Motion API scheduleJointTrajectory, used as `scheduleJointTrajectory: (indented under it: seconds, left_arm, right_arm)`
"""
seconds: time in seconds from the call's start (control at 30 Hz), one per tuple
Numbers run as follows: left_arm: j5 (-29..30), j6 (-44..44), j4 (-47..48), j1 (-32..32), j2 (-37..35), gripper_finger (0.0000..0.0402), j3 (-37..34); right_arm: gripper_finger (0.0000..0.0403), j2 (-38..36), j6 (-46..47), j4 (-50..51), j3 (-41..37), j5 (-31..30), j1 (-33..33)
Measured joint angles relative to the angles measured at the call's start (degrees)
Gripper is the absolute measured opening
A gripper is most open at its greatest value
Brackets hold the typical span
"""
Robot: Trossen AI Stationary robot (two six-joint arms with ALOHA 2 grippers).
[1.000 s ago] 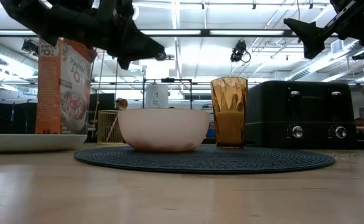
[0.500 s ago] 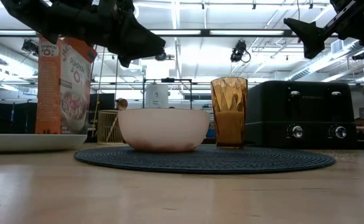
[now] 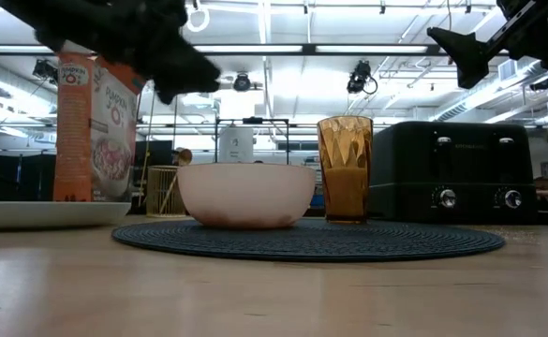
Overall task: Arrange a breakfast setting
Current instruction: Adjust the light orange bowl
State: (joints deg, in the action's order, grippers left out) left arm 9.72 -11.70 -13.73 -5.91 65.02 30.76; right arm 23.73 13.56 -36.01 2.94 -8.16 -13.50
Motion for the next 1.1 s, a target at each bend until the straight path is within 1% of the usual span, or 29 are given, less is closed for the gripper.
scheduleJointTrajectory:
  seconds: [0.07, 0.17, 0.3, 0.37, 0.43, 0.5, 0.57, 0.7, 0.77, 0.83, 0.93, 1.1]
  left_arm:
    - [0.93, -2.68, 5.98, -1.76, -1.39, 0.0163, 0.00]
    - [1.69, -7.23, 14.16, -4.42, -2.33, 0.0163, -0.02]
    - [2.64, -12.66, 20.07, -8.48, -2.50, 0.0163, -0.02]
    - [5.50, -14.20, 23.58, -10.47, -2.50, 0.0162, -0.02]
    - [10.90, -15.06, 27.97, -11.88, -2.46, 0.0162, -0.06]
    - [16.05, -16.04, 30.39, -12.16, -2.46, 0.0162, -0.07]
    - [18.19, -15.87, 30.35, -11.45, -2.46, 0.0162, -0.30]
    - [18.34, -14.53, 30.06, -7.29, -0.78, 0.0162, -1.27]
    - [18.54, -12.81, 29.61, -5.03, 0.80, 0.0162, -1.27]
    - [18.50, -9.75, 28.46, -3.30, 2.87, 0.0162, -1.27]
    - [18.35, -4.62, 22.51, -1.19, 6.09, 0.0162, -1.27]
    - [18.29, 3.03, 15.18, 0.91, 10.77, 0.0162, -1.25]
  right_arm:
    - [0.0378, 0.01, 0.33, 0.02, 0.00, -1.48, 0.00]
    - [0.0378, 1.35, 1.90, 1.35, 0.71, -6.05, 0.00]
    - [0.0378, 7.12, 1.52, 8.83, 6.65, -9.79, -0.35]
    - [0.0378, 10.95, 0.05, 11.71, 10.33, -10.65, -0.44]
    - [0.0378, 14.41, -1.55, 14.18, 14.29, -10.63, -0.44]
    - [0.0378, 16.88, -2.30, 17.33, 18.38, -10.41, -0.44]
    - [0.0378, 18.66, -1.65, 22.38, 22.70, -10.44, -0.44]
    - [0.0378, 21.69, 1.60, 36.83, 32.45, -12.26, -0.75]
    - [0.0378, 23.50, 1.81, 41.67, 36.49, -13.03, -1.44]
    - [0.0378, 25.17, 1.03, 43.26, 39.26, -13.03, -2.11]
    - [0.0378, 27.32, -0.13, 42.99, 41.86, -12.97, -2.84]
    - [0.0378, 29.75, -1.57, 43.10, 43.08, -12.90, -3.69]
